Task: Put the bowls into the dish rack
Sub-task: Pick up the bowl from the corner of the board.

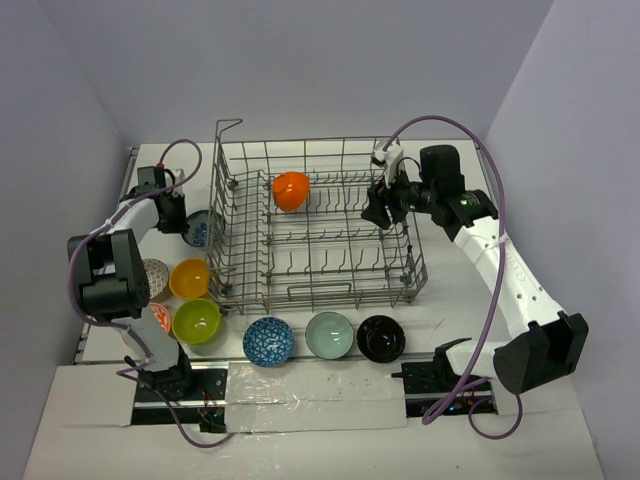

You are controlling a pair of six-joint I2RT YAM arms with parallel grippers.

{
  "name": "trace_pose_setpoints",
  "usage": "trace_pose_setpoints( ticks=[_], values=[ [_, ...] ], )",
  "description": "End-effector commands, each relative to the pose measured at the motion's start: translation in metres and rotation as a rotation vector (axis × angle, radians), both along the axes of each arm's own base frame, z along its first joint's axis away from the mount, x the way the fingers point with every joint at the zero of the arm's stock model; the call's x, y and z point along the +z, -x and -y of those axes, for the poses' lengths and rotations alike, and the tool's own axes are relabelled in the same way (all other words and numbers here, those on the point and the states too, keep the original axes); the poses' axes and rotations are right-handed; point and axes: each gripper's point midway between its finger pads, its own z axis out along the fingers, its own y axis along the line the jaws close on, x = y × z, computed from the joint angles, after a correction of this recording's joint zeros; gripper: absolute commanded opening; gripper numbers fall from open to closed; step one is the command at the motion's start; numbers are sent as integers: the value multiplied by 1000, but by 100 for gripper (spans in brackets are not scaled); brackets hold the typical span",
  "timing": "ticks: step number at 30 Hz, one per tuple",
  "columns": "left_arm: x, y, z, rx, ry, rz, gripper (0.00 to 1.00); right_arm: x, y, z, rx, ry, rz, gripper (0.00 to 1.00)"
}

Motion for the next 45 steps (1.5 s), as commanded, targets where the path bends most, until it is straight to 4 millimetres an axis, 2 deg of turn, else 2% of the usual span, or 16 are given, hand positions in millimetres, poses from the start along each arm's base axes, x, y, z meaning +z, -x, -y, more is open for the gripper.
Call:
trace_pose_setpoints(
  ticks=[1, 21, 31, 39, 45],
  values=[
    [-9, -3, 5, -10, 1, -24, 0, -1, -8, 2, -10, 9, 24, 61],
    [8, -11, -16, 31, -74, 5, 0, -8, -10, 1, -3, 15, 4, 61],
    [27, -13, -30, 56, -83, 35, 0, -11, -10, 1, -2, 24, -1, 61],
    [35, -10, -37, 82, -82, 55, 0, -9, -9, 1, 2, 24, 3, 60],
    [54, -13, -41, 95, -76, 102, 0, -12, -8, 0, 12, 26, -6, 60]
  ],
)
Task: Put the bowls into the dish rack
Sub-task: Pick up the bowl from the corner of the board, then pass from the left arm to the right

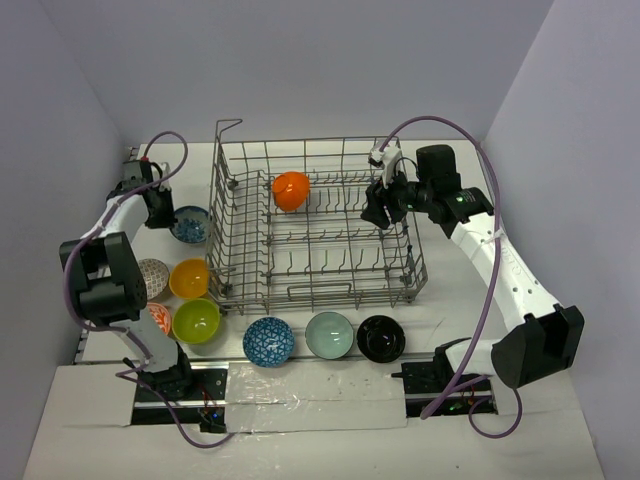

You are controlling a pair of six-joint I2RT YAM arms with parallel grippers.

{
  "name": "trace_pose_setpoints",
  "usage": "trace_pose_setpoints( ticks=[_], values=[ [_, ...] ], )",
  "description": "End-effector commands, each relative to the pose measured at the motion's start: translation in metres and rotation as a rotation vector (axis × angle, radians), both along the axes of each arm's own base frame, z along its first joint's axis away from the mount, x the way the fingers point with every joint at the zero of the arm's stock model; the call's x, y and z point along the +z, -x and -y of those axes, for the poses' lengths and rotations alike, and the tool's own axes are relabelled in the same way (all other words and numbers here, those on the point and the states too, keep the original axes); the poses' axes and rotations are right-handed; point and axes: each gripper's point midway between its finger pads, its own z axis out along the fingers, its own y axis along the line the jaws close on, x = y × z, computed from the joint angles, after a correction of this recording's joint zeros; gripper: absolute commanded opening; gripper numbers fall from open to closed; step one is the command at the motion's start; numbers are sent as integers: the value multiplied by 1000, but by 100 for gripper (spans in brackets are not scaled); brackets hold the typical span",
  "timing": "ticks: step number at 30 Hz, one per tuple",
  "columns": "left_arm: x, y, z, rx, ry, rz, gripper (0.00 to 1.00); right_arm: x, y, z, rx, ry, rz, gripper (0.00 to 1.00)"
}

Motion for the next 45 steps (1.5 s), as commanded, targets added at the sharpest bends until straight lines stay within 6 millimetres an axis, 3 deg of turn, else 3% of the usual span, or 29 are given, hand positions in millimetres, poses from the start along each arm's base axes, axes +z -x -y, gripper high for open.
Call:
trace_pose_setpoints(
  ticks=[1, 16, 22, 32, 45],
  values=[
    [36, -7, -12, 23, -37, 81, 0, 0, -3, 0, 11, 3, 16, 60],
    [58, -5, -15, 30, -21, 127, 0, -1, -2, -1, 16, 3, 12, 60],
    [82, -5, -25, 58, -27, 172, 0, -1, -2, -1, 18, 2, 15, 60],
    [166, -10, -31, 123, -10, 351, 0, -1, -2, 0, 16, 9, 21, 60],
    [272, 10, -23, 180, 8, 565, 0, -1, 0, 0, 24, 11, 25, 60]
  ],
)
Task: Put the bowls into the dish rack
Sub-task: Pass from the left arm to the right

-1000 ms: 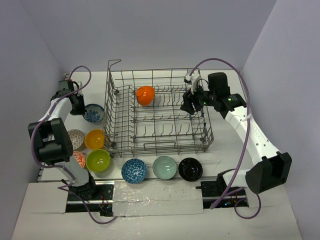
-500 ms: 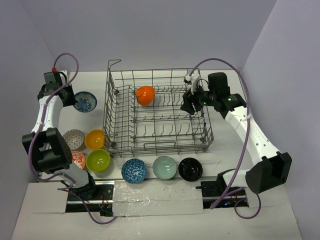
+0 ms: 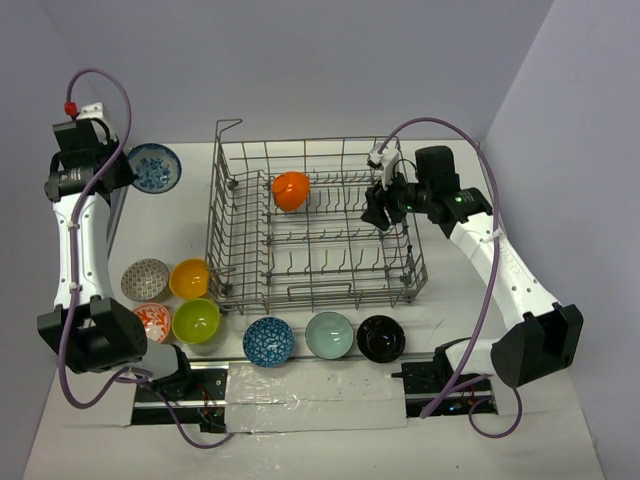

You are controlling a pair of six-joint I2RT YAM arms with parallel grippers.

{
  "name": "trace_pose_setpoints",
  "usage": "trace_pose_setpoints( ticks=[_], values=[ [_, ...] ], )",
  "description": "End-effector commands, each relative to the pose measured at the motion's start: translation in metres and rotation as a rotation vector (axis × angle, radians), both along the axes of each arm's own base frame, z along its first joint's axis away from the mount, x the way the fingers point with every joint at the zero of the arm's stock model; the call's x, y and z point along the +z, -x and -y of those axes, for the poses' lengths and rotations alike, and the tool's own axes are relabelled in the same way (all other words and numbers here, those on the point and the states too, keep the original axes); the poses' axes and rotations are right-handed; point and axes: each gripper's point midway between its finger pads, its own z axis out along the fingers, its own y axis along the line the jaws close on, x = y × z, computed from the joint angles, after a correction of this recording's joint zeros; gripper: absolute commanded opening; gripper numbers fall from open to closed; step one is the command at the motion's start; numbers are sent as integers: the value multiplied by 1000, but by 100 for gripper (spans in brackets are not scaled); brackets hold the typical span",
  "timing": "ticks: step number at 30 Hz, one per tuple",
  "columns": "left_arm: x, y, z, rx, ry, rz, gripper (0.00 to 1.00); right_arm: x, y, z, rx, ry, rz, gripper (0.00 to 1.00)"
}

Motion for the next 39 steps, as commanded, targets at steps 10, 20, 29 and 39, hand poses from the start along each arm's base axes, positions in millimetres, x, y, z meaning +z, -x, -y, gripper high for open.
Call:
trace_pose_setpoints(
  ticks=[10, 20, 29, 39],
  values=[
    [87, 12, 19, -36, 23, 181, 0, 1, 0, -2, 17, 3, 16, 60],
    [95, 2, 73, -139, 12, 181, 0, -2, -1, -4, 20, 14, 10, 60],
    [87, -15, 156, -388, 22, 131, 0, -7, -5, 1, -1, 41, 11, 60],
    [57, -21, 246, -623, 12, 66, 0, -16, -13, 8, -35, 88, 5, 60]
  ],
)
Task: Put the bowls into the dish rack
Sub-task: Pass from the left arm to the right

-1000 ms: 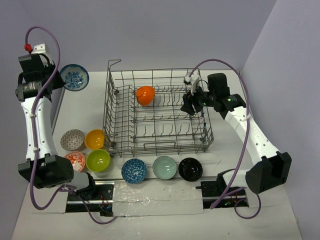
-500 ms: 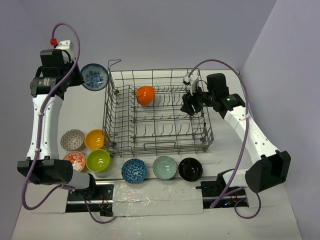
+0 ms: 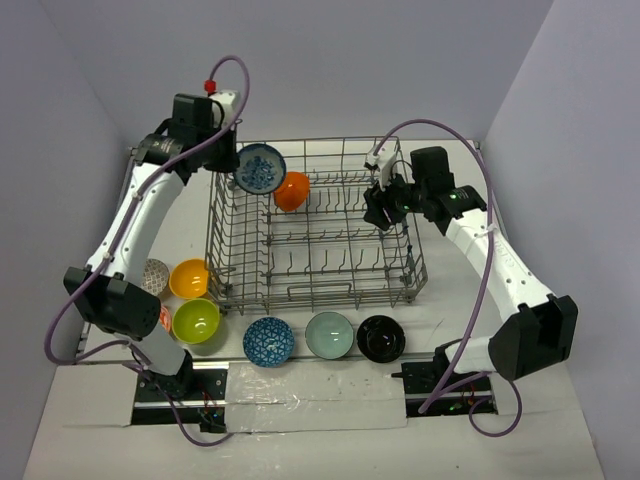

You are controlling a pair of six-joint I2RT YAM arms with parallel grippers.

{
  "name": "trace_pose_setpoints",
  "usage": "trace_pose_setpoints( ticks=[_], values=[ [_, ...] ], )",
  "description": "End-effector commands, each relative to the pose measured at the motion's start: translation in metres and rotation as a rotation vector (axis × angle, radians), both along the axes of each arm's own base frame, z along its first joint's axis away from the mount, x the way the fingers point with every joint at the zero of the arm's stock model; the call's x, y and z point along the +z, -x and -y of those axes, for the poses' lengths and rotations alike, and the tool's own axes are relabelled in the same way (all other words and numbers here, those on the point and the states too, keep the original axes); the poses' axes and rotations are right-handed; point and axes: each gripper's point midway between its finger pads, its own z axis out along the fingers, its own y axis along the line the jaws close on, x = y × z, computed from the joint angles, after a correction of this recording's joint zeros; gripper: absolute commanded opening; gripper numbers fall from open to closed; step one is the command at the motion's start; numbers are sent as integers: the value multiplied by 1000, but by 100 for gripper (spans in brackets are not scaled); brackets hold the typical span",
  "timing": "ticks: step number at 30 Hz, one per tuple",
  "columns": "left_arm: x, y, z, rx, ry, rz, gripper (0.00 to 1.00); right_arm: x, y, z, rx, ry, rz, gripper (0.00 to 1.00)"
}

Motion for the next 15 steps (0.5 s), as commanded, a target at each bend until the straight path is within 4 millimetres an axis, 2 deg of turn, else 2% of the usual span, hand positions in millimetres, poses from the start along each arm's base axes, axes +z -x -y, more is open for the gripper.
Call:
trace_pose_setpoints(
  ticks=[1, 4, 7, 10, 13, 15],
  values=[
    [38, 0, 30, -93, 39, 115, 0, -1, -6, 2, -8, 25, 13, 60],
    [29, 5, 46, -149, 44, 97, 0, -4, -7, 3, -12, 36, 9, 60],
    [3, 11, 59, -195, 35, 45, 0, -3, -6, 2, -6, 30, 3, 60],
    [-15, 17, 67, -225, 21, 22, 0, 0, -6, 1, -7, 22, 12, 60],
    [-23, 19, 74, -256, 19, 23, 0, 9, -4, 0, -1, 7, 39, 61],
    [-29, 21, 79, -283, 19, 7, 0, 28, 1, -6, 32, -39, 97, 62]
  ],
)
